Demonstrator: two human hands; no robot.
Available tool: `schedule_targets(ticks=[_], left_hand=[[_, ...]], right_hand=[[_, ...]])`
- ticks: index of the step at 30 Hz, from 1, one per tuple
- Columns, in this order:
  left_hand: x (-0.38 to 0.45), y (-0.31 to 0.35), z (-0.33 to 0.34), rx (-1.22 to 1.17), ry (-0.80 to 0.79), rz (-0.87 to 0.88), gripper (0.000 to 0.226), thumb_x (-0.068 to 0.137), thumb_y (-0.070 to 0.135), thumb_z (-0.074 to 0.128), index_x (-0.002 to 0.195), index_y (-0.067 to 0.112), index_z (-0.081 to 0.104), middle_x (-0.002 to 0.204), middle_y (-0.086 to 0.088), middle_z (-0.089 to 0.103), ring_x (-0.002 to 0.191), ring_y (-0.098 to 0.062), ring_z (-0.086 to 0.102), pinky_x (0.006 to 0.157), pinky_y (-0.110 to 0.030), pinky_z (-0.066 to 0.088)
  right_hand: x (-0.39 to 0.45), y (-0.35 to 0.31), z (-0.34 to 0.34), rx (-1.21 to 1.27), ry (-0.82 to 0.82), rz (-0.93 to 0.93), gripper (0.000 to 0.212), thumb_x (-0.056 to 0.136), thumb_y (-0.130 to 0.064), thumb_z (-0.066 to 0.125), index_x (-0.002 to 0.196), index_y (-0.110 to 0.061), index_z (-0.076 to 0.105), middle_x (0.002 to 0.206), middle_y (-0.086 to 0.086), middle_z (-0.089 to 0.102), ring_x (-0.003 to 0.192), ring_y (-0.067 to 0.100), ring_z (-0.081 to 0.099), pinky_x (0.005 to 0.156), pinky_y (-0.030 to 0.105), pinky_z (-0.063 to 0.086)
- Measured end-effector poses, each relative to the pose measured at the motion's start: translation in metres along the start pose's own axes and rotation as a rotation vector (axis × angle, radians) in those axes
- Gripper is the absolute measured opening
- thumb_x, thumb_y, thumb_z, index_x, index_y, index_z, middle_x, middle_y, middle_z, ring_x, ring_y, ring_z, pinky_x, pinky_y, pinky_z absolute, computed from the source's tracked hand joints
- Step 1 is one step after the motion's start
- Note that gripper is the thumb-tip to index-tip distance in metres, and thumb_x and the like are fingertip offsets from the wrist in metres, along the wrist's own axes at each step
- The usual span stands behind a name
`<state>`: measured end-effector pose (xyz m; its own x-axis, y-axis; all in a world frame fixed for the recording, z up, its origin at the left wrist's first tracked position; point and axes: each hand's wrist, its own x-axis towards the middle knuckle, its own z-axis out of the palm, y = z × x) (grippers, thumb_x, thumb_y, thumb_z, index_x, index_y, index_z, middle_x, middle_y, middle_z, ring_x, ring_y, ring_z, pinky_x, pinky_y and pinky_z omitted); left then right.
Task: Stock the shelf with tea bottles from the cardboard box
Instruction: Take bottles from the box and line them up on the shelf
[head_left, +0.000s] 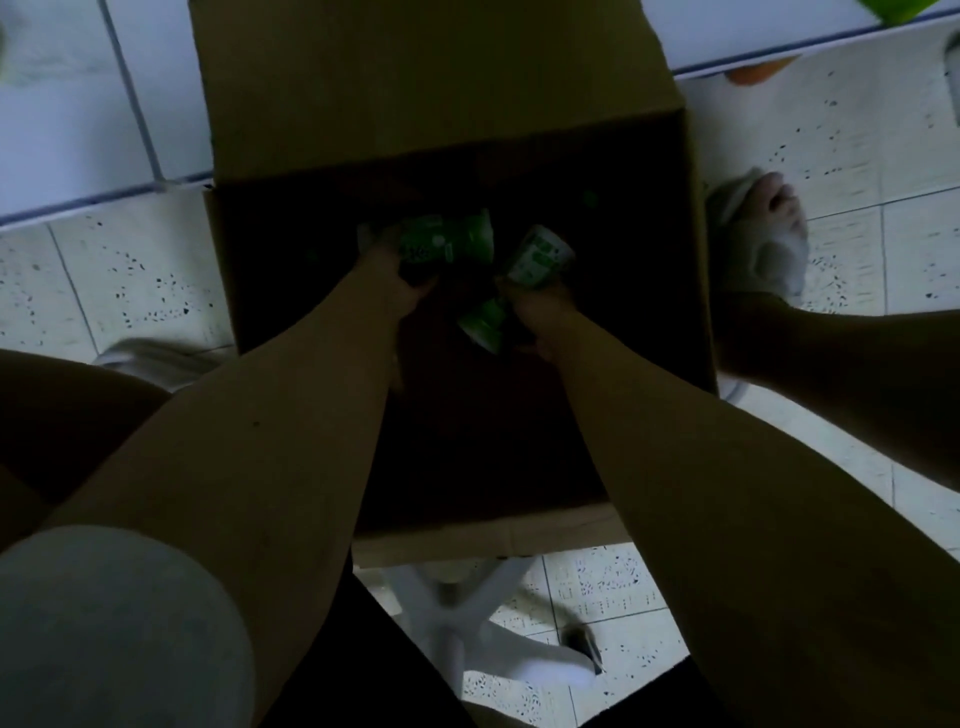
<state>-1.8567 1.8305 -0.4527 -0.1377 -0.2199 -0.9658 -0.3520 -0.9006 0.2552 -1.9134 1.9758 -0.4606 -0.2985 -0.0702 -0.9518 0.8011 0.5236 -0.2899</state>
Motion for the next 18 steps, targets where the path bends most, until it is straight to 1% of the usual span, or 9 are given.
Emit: schedule_targets(ticks=[3,5,7,9,11,12,14,15,18], left_hand=[[-0.009,-0.001,0.000,0.010,0.020,0.052,0.044,0.098,0.022,0.053,0.140,0.023,0.040,0.112,-0.010,0.052,0.097,-0.027,0.053,0.085,-0.042,0.055],[-0.013,-0.007,-0.006,0.030,0.035,0.040,0.043,0.099,0.024,0.052,0.139,0.022,0.040,0.114,-0.010,0.051,0.094,-0.025,0.053,0.091,-0.041,0.053],[-0.015,-0.017,-0.013,0.045,0.036,0.043,0.043,0.098,0.025,0.052,0.140,0.021,0.041,0.120,-0.011,0.050,0.089,-0.023,0.054,0.085,-0.040,0.055],[-0.016,-0.027,-0.019,0.051,0.039,0.059,0.046,0.099,0.026,0.051,0.142,0.026,0.038,0.124,-0.010,0.049,0.100,-0.025,0.054,0.075,-0.040,0.056],[-0.019,-0.036,-0.025,0.054,0.062,0.052,0.048,0.097,0.028,0.054,0.142,0.028,0.039,0.125,-0.009,0.050,0.112,-0.027,0.053,0.077,-0.041,0.057],[-0.019,-0.042,-0.030,0.052,0.088,0.038,0.054,0.093,0.031,0.060,0.142,0.026,0.039,0.128,-0.009,0.050,0.114,-0.028,0.053,0.074,-0.040,0.058],[-0.016,-0.054,-0.040,0.041,0.147,0.018,0.080,0.081,0.038,0.073,0.146,0.021,0.032,0.134,-0.011,0.049,0.113,-0.028,0.055,0.063,-0.037,0.060],[-0.015,-0.059,-0.045,0.054,0.164,0.024,0.090,0.077,0.039,0.076,0.149,0.020,0.026,0.137,-0.010,0.048,0.113,-0.027,0.055,0.063,-0.036,0.060],[-0.025,-0.072,-0.051,0.119,0.223,0.121,0.100,0.078,0.031,0.077,0.153,0.022,0.011,0.144,-0.008,0.042,0.123,-0.029,0.051,0.091,-0.045,0.055]], right_hand=[[-0.004,0.001,-0.006,0.006,-0.012,-0.032,0.050,0.091,-0.026,0.065,0.136,-0.013,0.048,0.135,0.009,0.056,0.120,0.027,0.055,0.083,0.037,0.051],[-0.007,0.005,-0.010,-0.019,0.010,-0.046,0.050,0.091,-0.025,0.066,0.135,-0.013,0.048,0.136,0.010,0.055,0.122,0.029,0.055,0.084,0.039,0.050],[-0.007,0.013,-0.014,-0.052,0.022,-0.030,0.053,0.090,-0.024,0.067,0.137,-0.013,0.046,0.138,0.010,0.053,0.124,0.030,0.053,0.086,0.042,0.049],[-0.010,0.022,-0.018,-0.058,0.025,-0.020,0.059,0.088,-0.025,0.069,0.140,-0.013,0.043,0.140,0.010,0.052,0.125,0.030,0.053,0.085,0.042,0.048],[-0.012,0.032,-0.022,-0.079,0.032,-0.034,0.060,0.087,-0.025,0.070,0.140,-0.012,0.044,0.140,0.010,0.053,0.125,0.031,0.053,0.085,0.041,0.048],[-0.013,0.037,-0.025,-0.092,0.038,-0.048,0.059,0.087,-0.024,0.070,0.139,-0.011,0.045,0.140,0.011,0.053,0.125,0.031,0.053,0.087,0.041,0.048],[-0.015,0.047,-0.030,-0.129,0.048,-0.079,0.057,0.087,-0.019,0.070,0.138,-0.010,0.047,0.139,0.011,0.053,0.126,0.031,0.053,0.091,0.040,0.047],[-0.015,0.052,-0.033,-0.146,0.043,-0.098,0.056,0.087,-0.017,0.070,0.138,-0.009,0.048,0.138,0.012,0.054,0.126,0.031,0.053,0.092,0.039,0.047],[-0.016,0.061,-0.036,-0.178,0.042,-0.168,0.056,0.085,-0.009,0.071,0.136,-0.006,0.049,0.137,0.015,0.055,0.126,0.032,0.053,0.099,0.043,0.047]])
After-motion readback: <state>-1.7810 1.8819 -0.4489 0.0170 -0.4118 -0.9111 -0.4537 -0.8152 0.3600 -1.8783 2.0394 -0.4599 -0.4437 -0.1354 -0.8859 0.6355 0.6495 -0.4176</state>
